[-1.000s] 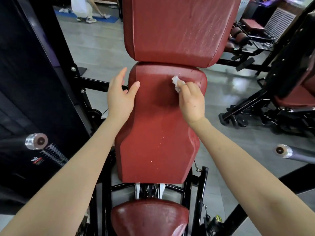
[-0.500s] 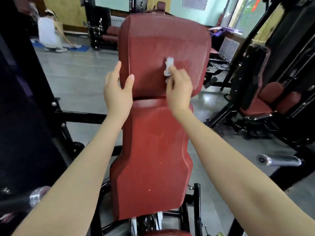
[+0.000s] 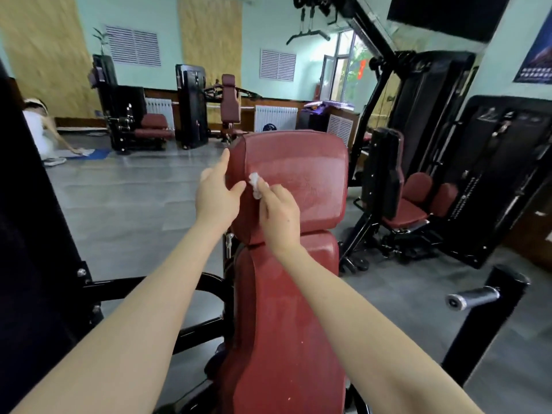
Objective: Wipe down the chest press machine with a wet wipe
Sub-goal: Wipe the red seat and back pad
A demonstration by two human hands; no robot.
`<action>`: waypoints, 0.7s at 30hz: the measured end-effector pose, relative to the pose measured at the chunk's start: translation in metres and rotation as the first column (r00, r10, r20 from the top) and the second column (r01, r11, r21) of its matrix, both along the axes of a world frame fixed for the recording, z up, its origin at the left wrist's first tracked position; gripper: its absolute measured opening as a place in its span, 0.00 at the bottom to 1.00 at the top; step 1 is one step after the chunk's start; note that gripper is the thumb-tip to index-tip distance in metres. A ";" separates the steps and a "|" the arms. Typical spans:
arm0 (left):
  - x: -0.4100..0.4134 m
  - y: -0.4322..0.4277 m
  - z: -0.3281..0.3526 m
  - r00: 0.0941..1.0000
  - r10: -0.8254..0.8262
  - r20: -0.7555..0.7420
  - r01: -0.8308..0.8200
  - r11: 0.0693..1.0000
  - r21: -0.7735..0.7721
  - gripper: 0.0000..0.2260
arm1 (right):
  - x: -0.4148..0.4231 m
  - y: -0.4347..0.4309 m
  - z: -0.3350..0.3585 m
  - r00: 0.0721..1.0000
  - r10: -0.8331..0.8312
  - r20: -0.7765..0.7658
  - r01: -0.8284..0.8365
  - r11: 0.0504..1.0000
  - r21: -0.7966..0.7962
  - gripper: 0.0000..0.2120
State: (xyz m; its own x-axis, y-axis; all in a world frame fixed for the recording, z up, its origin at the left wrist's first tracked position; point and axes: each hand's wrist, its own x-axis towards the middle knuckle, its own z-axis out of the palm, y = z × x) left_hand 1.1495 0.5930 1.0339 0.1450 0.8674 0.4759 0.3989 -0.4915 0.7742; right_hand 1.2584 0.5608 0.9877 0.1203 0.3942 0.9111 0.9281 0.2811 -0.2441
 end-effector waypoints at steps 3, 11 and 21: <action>-0.007 0.013 0.000 0.996 -0.088 0.004 0.088 0.996 -0.010 0.31 | 0.033 0.001 0.012 0.997 -0.068 0.033 0.069 0.997 -0.027 0.16; -0.008 0.024 -0.004 0.988 -0.137 0.072 0.138 0.990 -0.009 0.32 | 0.026 0.023 0.047 0.988 -0.136 -0.069 0.136 0.991 -0.009 0.18; -0.009 0.030 0.010 0.983 -0.174 0.062 0.177 0.983 -0.047 0.32 | 0.056 0.028 0.064 0.972 -0.188 -0.140 0.181 0.982 -0.058 0.19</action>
State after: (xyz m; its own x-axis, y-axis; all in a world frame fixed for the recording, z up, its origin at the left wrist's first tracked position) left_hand 1.1401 0.6234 1.0442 0.2713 0.8547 0.4426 0.2644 -0.5083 0.8196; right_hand 1.3146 0.5884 1.0517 0.3233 0.3930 0.8608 0.9171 0.0942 -0.3874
